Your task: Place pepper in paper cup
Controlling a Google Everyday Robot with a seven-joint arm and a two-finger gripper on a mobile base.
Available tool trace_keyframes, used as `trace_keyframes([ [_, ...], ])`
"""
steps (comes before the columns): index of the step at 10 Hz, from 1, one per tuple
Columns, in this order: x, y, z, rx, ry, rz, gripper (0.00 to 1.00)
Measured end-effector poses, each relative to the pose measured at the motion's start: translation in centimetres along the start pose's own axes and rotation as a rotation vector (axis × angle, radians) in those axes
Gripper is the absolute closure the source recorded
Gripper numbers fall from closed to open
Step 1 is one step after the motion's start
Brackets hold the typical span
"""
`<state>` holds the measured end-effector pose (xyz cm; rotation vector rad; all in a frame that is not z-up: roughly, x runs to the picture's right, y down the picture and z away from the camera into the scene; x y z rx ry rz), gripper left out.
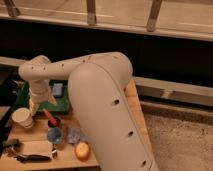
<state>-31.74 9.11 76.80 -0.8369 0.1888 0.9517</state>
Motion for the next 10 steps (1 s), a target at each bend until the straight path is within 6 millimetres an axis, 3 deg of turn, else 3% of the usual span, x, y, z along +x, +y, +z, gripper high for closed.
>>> trace_keyframes([
  [5,-0.3,0.0,3.2,-0.040,0.032,0.019,0.28],
  [10,0.6,-0.5,2.4,0.008,0.020,0.048,0.75],
])
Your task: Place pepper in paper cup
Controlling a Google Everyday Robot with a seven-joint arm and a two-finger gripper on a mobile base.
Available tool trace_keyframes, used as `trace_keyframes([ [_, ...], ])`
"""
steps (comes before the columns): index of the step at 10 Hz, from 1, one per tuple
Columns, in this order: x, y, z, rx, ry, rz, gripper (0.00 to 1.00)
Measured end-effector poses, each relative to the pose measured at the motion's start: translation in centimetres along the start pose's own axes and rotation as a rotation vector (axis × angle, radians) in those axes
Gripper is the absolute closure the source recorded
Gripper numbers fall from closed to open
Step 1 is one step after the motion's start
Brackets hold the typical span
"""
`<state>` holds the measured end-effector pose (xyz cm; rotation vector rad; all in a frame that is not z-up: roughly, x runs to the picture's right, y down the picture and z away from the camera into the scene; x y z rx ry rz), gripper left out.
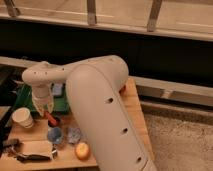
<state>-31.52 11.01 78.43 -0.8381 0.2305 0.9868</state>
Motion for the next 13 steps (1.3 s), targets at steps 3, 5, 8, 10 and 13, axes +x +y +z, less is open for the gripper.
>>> trace_keyframes([
  [3,0.0,-0.5,-1.6,0.025,-0.025,0.004,1.00],
  [5,-0.1,-0.4,-2.1,0.025,-0.035,0.002,1.00],
  [8,-0.4,-0.3,-5.6,0.047,-0.049,-0.002,1.00],
  [10,-0.7,0.3,-9.2,0.061,-0.068,-0.016,1.00],
  [13,-2.2,2.5,-13.8,0.079,-0.122,-0.076,1.00],
])
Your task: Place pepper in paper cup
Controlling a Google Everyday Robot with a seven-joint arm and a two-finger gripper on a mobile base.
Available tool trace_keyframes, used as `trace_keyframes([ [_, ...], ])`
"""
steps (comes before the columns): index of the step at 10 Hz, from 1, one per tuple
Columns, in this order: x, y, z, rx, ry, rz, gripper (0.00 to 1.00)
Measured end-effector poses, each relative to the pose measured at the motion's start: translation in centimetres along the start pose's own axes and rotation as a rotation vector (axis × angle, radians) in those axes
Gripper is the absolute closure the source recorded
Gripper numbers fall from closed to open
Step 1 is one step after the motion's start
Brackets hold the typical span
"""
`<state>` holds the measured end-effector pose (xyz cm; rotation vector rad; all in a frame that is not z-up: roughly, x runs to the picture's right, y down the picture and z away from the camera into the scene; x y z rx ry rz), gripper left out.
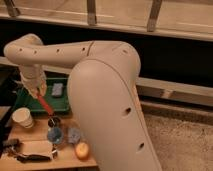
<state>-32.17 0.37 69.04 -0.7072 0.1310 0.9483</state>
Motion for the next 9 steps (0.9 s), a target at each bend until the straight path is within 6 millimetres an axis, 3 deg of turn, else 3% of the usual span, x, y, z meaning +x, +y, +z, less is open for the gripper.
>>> trace_keyframes([
  [2,-2.1,1.0,-0.8,0.002,-0.040,-0.048,1.00],
  [7,-9.1,6.0,-1.4,-0.086,-0.163,-0.207,1.00],
  [9,-9.6,9.0,-1.4,-0.142,-0.189,-0.278,1.00],
])
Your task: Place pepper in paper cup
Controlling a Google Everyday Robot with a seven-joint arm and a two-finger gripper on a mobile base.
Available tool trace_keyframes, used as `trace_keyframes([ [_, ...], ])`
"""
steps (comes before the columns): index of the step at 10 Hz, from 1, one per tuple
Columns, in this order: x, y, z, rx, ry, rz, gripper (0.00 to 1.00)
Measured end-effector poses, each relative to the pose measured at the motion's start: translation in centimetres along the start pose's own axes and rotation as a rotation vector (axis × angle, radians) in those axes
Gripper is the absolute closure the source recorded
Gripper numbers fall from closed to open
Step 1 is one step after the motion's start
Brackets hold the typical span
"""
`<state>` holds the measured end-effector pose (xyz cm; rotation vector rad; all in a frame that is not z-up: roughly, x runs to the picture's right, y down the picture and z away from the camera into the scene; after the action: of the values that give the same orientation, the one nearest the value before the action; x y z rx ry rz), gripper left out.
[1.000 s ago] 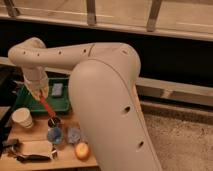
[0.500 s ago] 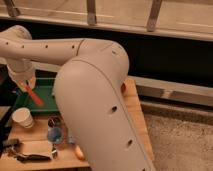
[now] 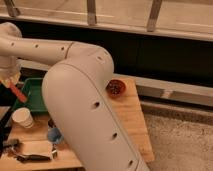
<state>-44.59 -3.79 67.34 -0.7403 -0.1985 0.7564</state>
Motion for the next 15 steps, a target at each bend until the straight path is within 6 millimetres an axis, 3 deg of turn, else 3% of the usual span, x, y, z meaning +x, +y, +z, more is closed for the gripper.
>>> trace_keyframes([
  [2,-0.1,1.5,0.6,-0.037,-0.011,-0.026,1.00],
  [6,1.0,2.0,3.4,-0.102,0.002,-0.019,0.99],
  [7,1.3,2.1,3.9,-0.116,0.008,-0.015,0.95],
  [11,3.0,2.4,6.8,-0.140,0.061,0.017,0.53],
  [13,3.6,1.9,7.4,-0.130,0.077,0.036,0.37],
  [15,4.0,1.9,8.2,-0.138,0.072,0.048,0.34],
])
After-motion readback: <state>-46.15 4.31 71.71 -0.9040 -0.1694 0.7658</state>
